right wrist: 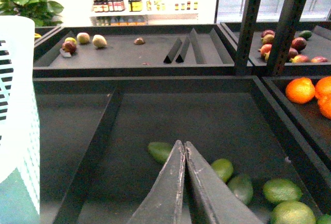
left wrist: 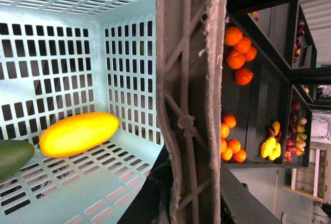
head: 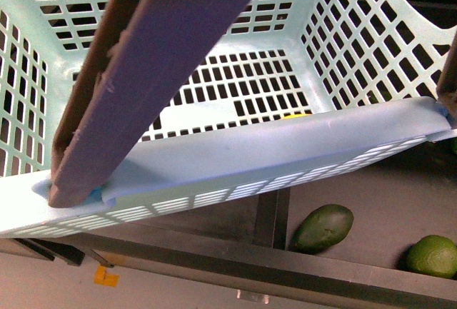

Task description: Pick mango and avocado into basket

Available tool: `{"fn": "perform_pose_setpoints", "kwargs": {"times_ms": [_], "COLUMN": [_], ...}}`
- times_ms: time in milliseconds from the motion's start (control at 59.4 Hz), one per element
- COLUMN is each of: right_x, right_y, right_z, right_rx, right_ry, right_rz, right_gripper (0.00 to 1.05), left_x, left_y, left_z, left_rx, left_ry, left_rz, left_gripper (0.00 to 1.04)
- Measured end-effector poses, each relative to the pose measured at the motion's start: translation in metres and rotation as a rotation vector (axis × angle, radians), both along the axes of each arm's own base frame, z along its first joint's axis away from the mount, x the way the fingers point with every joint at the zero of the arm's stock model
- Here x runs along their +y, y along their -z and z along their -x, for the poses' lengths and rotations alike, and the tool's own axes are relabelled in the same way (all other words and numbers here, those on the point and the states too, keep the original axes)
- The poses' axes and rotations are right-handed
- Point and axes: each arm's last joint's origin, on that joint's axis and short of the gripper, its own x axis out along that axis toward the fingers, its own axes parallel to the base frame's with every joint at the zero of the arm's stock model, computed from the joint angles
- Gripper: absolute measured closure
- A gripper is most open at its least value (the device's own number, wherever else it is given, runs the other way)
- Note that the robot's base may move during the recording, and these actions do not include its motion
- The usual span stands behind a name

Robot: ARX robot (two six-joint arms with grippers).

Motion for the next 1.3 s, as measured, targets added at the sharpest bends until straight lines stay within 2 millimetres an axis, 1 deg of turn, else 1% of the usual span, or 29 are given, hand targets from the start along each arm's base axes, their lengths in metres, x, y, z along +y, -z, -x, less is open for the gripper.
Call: {"fn": "perform_pose_setpoints", "kwargs": {"times_ms": [168,219,253,438,471,522,791,825,875,892,960,1010,1044,1077,1162,1296], "right_x": [0.0,0.0,0.0,0.0,0.0,0.0,0.0,0.0,0.0,0.0,0.0,0.0,0.0,0.0,0.0,0.0], "right_y": [0.0,0.0,0.0,0.0,0.0,0.0,0.0,0.0,0.0,0.0,0.0,0.0,0.0,0.0,0.0,0.0], "right_z": [0.0,0.0,0.0,0.0,0.0,0.0,0.0,0.0,0.0,0.0,0.0,0.0,0.0,0.0,0.0,0.0], "right_rx": [0.0,0.0,0.0,0.0,0.0,0.0,0.0,0.0,0.0,0.0,0.0,0.0,0.0,0.0,0.0,0.0], "right_ry": [0.0,0.0,0.0,0.0,0.0,0.0,0.0,0.0,0.0,0.0,-0.002,0.001,0.001,0.001,0.0,0.0], "right_rz": [0.0,0.0,0.0,0.0,0.0,0.0,0.0,0.0,0.0,0.0,0.0,0.0,0.0,0.0,0.0,0.0], "right_gripper": [0.58,0.44,0.37,0.09,0.07,0.09,0.09,0.09,0.09,0.09,0.09,0.09,0.09,0.09,0.09,0.09], "left_x": [0.0,0.0,0.0,0.0,0.0,0.0,0.0,-0.003,-0.005,-0.005,-0.003,0.002,0.005,0.01,0.016,0.026], "left_y": [0.0,0.0,0.0,0.0,0.0,0.0,0.0,0.001,0.0,0.0,0.001,0.001,0.001,0.002,0.007,0.022], "left_z": [0.0,0.0,0.0,0.0,0.0,0.0,0.0,0.0,-0.004,-0.005,-0.014,-0.025,-0.032,-0.044,-0.061,-0.092], "left_rx": [0.0,0.0,0.0,0.0,0.0,0.0,0.0,-0.026,-0.057,-0.068,-0.069,-0.072,-0.072,-0.073,-0.059,-0.023], "left_ry": [0.0,0.0,0.0,0.0,0.0,0.0,0.0,-0.071,-0.254,-0.283,-0.523,-0.597,-0.622,-0.653,-0.688,-0.736], "left_rz": [0.0,0.0,0.0,0.0,0.0,0.0,0.0,-0.012,0.017,0.018,0.074,0.095,0.105,0.118,0.14,0.179], "left_gripper": [0.98,0.98,0.98,0.98,0.98,0.98,0.98,0.98,0.98,0.98,0.98,0.98,0.98,0.98,0.98,0.98]}}
